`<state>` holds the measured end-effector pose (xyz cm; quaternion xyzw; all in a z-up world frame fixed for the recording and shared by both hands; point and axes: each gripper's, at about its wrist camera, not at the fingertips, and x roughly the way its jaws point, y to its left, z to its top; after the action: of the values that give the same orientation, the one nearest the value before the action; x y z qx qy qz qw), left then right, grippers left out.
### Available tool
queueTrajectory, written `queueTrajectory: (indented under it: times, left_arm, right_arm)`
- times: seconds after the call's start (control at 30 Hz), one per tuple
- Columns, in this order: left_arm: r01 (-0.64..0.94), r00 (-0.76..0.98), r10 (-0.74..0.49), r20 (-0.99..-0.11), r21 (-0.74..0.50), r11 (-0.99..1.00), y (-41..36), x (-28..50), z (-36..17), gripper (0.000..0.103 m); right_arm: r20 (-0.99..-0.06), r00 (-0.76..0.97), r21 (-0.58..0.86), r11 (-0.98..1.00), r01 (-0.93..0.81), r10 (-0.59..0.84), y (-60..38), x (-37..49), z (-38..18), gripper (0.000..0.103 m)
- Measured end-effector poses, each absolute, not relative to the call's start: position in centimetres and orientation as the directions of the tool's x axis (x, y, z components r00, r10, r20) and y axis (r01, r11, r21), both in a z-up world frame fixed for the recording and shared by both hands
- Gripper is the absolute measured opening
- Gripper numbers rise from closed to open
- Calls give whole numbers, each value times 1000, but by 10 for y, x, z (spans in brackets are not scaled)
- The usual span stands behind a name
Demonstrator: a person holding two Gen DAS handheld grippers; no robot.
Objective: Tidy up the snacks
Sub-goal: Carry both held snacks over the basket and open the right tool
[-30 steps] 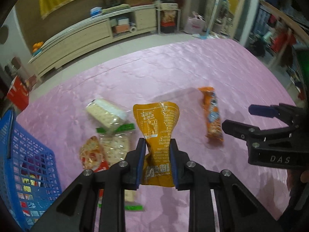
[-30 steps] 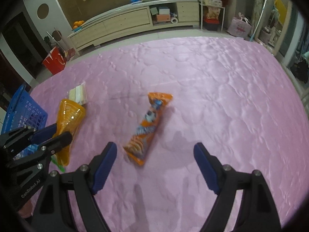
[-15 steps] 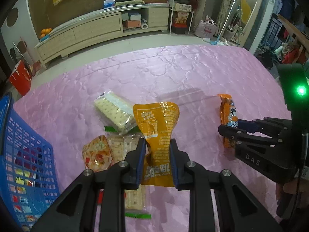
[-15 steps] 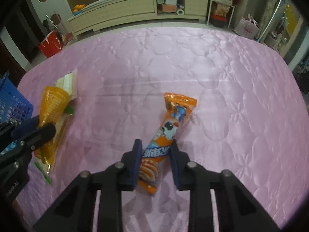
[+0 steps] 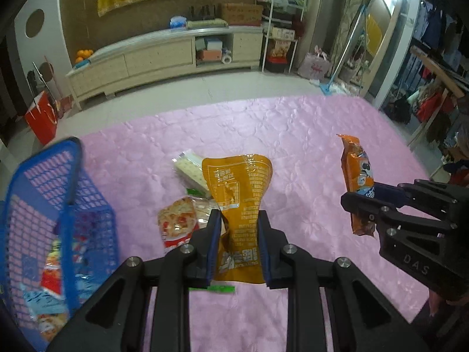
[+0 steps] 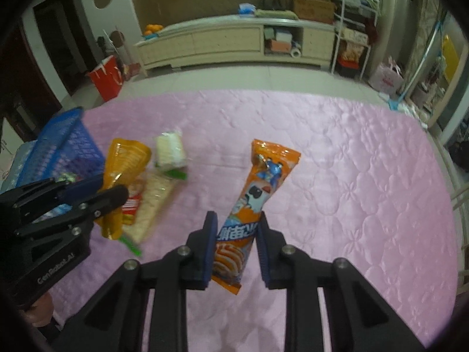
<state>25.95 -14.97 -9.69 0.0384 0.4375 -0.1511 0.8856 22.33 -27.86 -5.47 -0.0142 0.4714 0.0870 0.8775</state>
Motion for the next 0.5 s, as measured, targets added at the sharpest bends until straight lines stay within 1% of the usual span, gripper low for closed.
queueTrajectory:
  times: [0.23,0.5]
  left_arm:
    - [288,640,-243,-729,-65,955,-116,226,-48,22]
    - [269,694,-232,-682,-53,962,-65,189,-17,22]
  right_arm:
    - [-784,591,72,973,-217,190,-253,198,-6,30]
    - [-733,645,27,957,-290,216,-201,168,33,30]
